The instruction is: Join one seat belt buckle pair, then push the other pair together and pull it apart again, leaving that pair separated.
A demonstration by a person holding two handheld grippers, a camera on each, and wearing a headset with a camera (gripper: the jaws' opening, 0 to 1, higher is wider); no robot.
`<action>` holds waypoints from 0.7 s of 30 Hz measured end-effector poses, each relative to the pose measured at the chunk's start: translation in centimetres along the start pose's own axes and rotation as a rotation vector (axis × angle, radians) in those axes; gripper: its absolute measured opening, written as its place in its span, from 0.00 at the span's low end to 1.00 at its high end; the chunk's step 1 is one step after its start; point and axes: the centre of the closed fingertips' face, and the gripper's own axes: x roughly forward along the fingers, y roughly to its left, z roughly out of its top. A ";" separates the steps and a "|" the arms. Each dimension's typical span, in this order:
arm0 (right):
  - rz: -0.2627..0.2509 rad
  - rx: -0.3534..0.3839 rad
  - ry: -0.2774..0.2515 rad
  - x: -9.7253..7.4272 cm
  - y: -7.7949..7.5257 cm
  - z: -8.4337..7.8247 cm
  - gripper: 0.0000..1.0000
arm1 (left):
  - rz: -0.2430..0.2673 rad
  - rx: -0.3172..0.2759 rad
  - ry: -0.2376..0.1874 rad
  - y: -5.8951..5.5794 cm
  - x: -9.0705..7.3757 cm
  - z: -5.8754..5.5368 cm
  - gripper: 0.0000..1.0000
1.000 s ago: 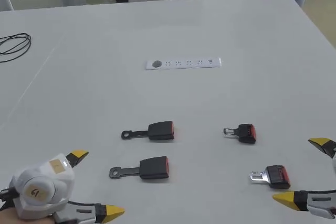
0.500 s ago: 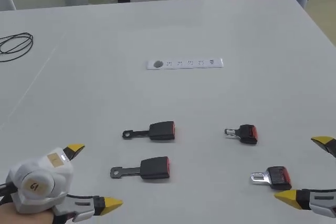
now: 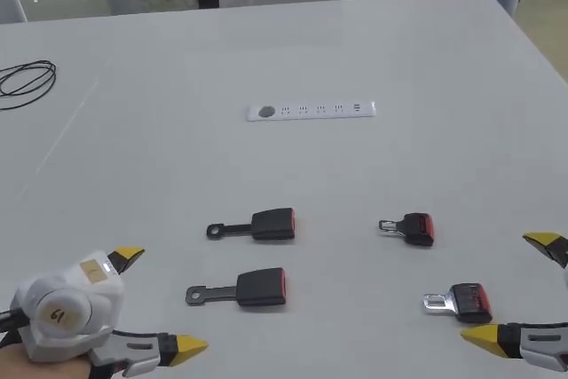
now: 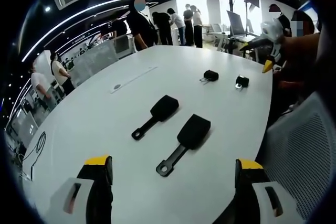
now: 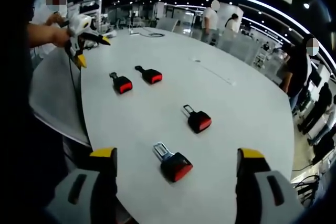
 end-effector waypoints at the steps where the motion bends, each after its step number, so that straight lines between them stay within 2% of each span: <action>1: 0.000 -0.002 0.002 0.0 0.0 -0.1 0.96 | 0.000 -0.001 -0.002 0.0 0.0 0.0 0.98; 8: 0.005 -0.037 0.025 -0.2 0.1 -0.6 0.91 | -0.005 0.007 0.008 -0.2 0.0 -0.3 1.00; 10: 0.014 -0.062 0.025 -0.2 0.2 -0.6 0.87 | -0.012 0.008 0.007 -0.4 0.0 -0.2 0.99; 12: 0.019 -0.106 0.027 -0.2 0.3 -0.6 0.84 | -0.017 0.040 0.008 -0.5 0.0 -0.3 0.98; 15: 0.028 -0.126 0.035 -0.1 0.4 -0.7 0.81 | -0.025 0.063 0.018 -0.6 0.1 -0.5 0.95; 17: 0.041 -0.138 0.037 -0.1 0.5 -0.7 0.78 | -0.034 0.086 0.024 -0.8 0.2 -0.6 0.92; 21: 0.076 -0.208 0.047 0.1 0.9 -0.6 0.73 | -0.050 0.122 0.045 -1.0 0.7 -0.8 0.90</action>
